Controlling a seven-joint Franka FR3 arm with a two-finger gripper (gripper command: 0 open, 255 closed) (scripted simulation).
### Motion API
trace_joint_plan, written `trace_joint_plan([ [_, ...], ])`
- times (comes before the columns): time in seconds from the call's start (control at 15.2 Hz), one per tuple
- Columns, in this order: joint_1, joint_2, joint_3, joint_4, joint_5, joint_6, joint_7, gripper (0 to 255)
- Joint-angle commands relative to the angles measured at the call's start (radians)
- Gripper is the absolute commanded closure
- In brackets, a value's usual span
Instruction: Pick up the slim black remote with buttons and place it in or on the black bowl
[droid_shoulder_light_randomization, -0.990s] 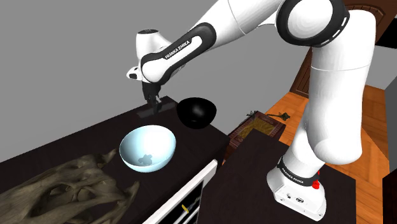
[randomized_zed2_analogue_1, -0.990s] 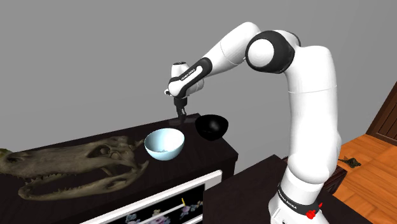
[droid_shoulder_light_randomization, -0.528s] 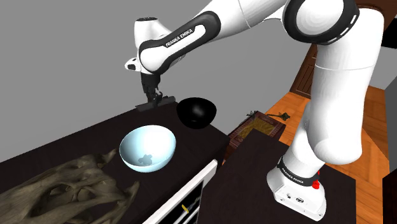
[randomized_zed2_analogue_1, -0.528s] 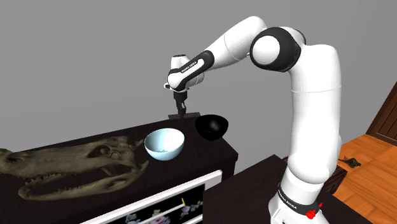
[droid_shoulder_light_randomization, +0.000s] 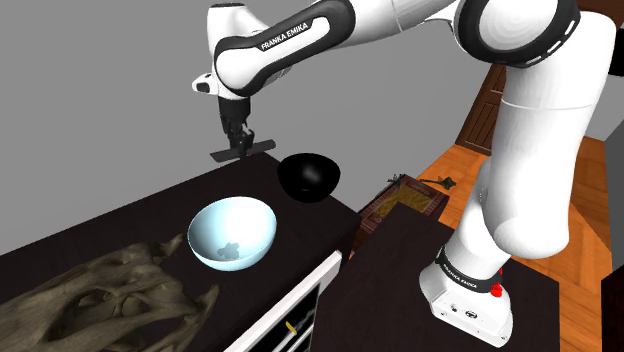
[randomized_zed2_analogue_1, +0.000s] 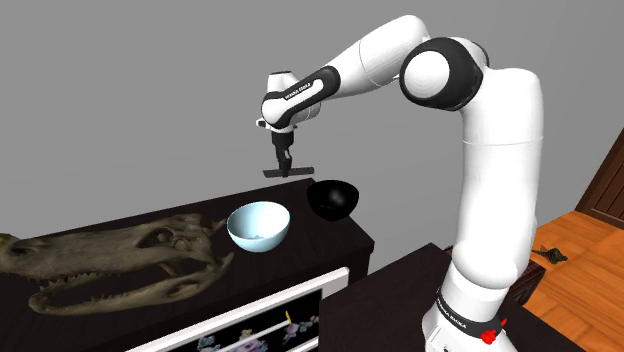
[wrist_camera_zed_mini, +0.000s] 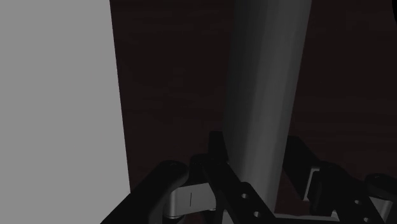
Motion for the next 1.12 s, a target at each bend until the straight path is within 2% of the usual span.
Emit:
trace_joint_plan([
  [0.0,0.0,-0.01,0.0,0.016,0.001,-0.026,-0.001,255],
  [0.59,0.0,-0.038,0.001,0.097,0.003,-0.136,-0.004,255],
  [1.06,-0.012,-0.316,-0.008,-0.269,0.009,-0.047,-0.025,255],
])
